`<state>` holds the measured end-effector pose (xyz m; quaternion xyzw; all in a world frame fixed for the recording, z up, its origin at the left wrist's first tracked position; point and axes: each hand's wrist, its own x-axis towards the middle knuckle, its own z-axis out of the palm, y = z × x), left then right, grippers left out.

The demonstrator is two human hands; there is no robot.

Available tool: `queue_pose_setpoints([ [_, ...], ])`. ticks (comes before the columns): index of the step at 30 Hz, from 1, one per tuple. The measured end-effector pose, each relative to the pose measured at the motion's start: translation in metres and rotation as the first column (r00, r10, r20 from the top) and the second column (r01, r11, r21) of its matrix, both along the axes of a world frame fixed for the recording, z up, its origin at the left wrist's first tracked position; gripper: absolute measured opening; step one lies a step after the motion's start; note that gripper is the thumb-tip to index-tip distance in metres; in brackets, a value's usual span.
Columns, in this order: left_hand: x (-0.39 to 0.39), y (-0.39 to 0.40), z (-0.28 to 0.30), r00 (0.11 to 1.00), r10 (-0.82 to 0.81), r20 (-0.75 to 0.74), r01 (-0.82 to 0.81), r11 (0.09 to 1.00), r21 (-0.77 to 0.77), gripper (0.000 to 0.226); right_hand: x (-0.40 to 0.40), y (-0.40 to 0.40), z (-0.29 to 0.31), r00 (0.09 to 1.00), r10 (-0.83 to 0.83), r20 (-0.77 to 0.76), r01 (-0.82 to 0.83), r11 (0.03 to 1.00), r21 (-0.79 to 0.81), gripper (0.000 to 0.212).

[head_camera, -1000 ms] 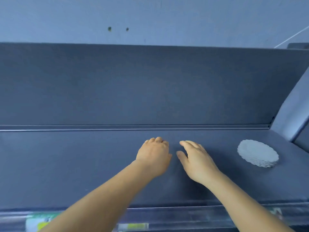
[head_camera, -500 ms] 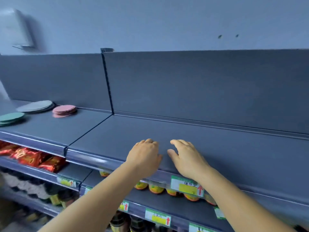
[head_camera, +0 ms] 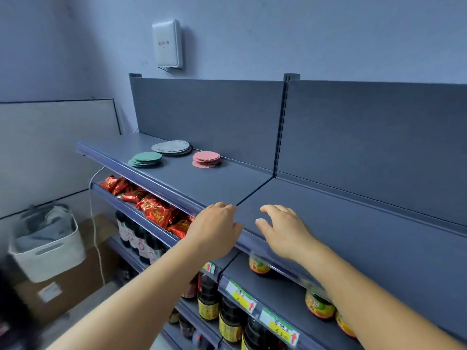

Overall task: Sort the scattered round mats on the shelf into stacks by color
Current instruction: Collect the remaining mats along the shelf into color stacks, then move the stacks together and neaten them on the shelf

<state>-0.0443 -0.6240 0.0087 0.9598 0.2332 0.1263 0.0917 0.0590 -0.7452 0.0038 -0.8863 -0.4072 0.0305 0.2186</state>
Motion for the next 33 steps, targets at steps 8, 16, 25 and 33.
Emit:
queue_pose_setpoints([
  [8, 0.005, 0.098, -0.003, 0.995, 0.096, 0.003, -0.096, 0.995, -0.006, 0.049, 0.022, 0.119, -0.001, 0.994, 0.110, 0.018, -0.110, 0.994, -0.003, 0.046],
  [16, 0.062, 0.196, 0.002, 0.990, 0.138, -0.030, -0.139, 0.990, -0.025, 0.050, 0.081, 0.219, 0.001, 0.993, 0.117, 0.003, -0.117, 0.993, -0.003, 0.046],
  [25, 0.123, 0.278, -0.006, 0.986, 0.163, -0.031, -0.165, 0.982, -0.094, 0.046, 0.141, 0.293, 0.003, 0.997, 0.034, -0.075, -0.033, 0.999, 0.010, 0.051],
  [33, 0.178, 0.337, -0.015, 0.987, 0.158, 0.015, -0.151, 0.968, -0.202, 0.048, 0.176, 0.341, -0.004, 0.982, -0.123, -0.141, 0.126, 0.992, 0.014, 0.051],
])
